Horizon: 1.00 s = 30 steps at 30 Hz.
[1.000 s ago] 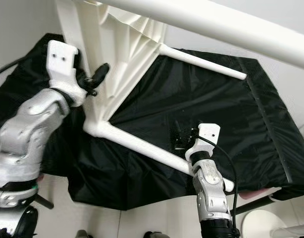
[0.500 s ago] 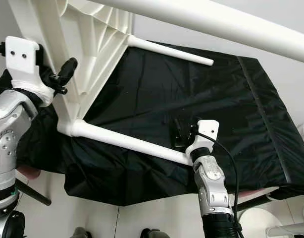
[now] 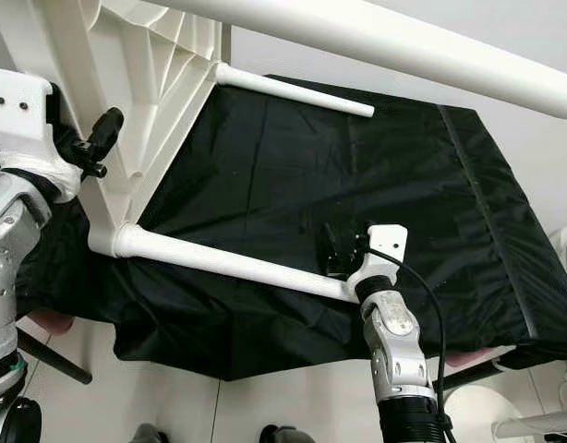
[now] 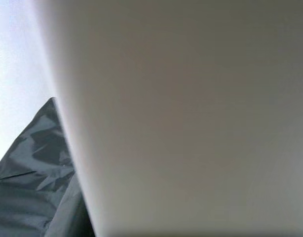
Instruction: Building children table
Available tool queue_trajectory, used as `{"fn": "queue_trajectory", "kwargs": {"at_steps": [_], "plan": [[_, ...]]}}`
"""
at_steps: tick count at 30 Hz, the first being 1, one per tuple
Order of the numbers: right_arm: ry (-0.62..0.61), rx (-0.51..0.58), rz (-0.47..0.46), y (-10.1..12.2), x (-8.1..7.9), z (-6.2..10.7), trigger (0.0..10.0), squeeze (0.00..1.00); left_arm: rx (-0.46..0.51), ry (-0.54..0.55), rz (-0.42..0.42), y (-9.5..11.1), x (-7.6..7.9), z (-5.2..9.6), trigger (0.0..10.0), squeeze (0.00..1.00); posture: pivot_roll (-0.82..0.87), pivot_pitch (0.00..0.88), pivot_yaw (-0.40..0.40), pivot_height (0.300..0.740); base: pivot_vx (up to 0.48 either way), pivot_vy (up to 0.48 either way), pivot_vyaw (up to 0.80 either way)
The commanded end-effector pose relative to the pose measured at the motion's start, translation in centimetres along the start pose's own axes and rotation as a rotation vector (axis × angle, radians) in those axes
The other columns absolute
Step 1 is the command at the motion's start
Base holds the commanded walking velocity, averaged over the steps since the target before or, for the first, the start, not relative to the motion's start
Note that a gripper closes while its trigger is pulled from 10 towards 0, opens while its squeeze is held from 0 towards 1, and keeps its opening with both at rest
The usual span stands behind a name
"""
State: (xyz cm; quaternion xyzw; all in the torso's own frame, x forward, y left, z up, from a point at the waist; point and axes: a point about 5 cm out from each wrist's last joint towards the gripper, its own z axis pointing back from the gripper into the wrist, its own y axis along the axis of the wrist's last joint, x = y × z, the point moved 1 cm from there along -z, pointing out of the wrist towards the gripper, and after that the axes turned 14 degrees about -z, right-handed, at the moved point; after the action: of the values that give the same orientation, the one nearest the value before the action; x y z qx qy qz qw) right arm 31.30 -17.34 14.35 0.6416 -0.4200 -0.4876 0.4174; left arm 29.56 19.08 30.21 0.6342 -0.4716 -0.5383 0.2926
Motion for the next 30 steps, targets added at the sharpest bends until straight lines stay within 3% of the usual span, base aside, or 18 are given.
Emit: {"fn": "queue_trajectory", "kwargs": {"at_steps": [1,13,16,19,20,21,22,24,25,30], "plan": [[-0.019,-0.01,0.004,-0.1,0.8,0.2,10.0,0.0,-0.071,0.357,-0.05,-0.3,-3.8,1.4,0.0,0.0,0.1,0.134,-0.108,0.74,0.0,0.0,0.0],[-0.015,-0.012,0.003,-0.1,0.8,0.0,10.0,0.0,-0.107,0.473,-0.071,-0.8,-4.8,2.4,0.0,0.0,0.11,0.133,-0.108,0.74,0.0,0.0,0.0],[-0.018,-0.011,0.007,-0.2,1.0,0.0,10.0,0.0,-0.122,0.438,-0.063,-1.0,-3.7,2.2,0.0,0.0,0.1,0.128,-0.104,0.74,0.0,0.0,0.0],[-0.02,-0.011,0.005,-0.2,1.0,0.0,10.0,0.0,-0.123,0.434,-0.069,-1.0,-3.6,2.1,0.0,0.0,0.1,0.126,-0.102,0.74,0.0,0.0,0.0],[-0.021,-0.011,0.005,-0.2,1.0,0.0,10.0,0.0,-0.124,0.415,-0.069,-1.1,-3.4,1.9,2.0,0.0,0.1,0.127,-0.102,0.74,0.0,0.0,0.0],[-0.021,-0.011,0.005,-0.2,1.0,0.0,10.0,0.0,-0.124,0.415,-0.069,-1.1,-3.4,1.9,2.0,0.0,0.1,0.127,-0.102,0.74,0.0,0.0,0.0],[-0.021,-0.012,0.008,-0.2,1.0,0.0,10.0,0.0,-0.129,0.381,-0.064,-1.2,-3.0,1.7,10.0,0.0,0.1,0.127,-0.102,0.74,0.0,0.0,0.0],[-0.021,-0.012,0.008,-0.2,1.1,0.1,10.0,0.0,-0.127,0.354,-0.067,-1.2,-2.7,1.6,10.0,0.0,0.1,0.126,-0.1,0.74,0.0,0.0,0.0],[-0.022,-0.011,0.008,-0.2,1.1,0.1,10.0,0.0,-0.123,0.34,-0.051,-1.3,-2.5,1.6,10.0,1.0,0.1,0.123,-0.097,0.74,0.0,0.0,0.0],[-0.026,-0.01,0.009,-0.3,1.1,0.1,10.0,0.0,-0.094,0.306,-0.046,-1.3,-1.9,1.5,10.0,1.0,0.1,0.121,-0.096,0.74,0.0,0.0,0.0]]}}
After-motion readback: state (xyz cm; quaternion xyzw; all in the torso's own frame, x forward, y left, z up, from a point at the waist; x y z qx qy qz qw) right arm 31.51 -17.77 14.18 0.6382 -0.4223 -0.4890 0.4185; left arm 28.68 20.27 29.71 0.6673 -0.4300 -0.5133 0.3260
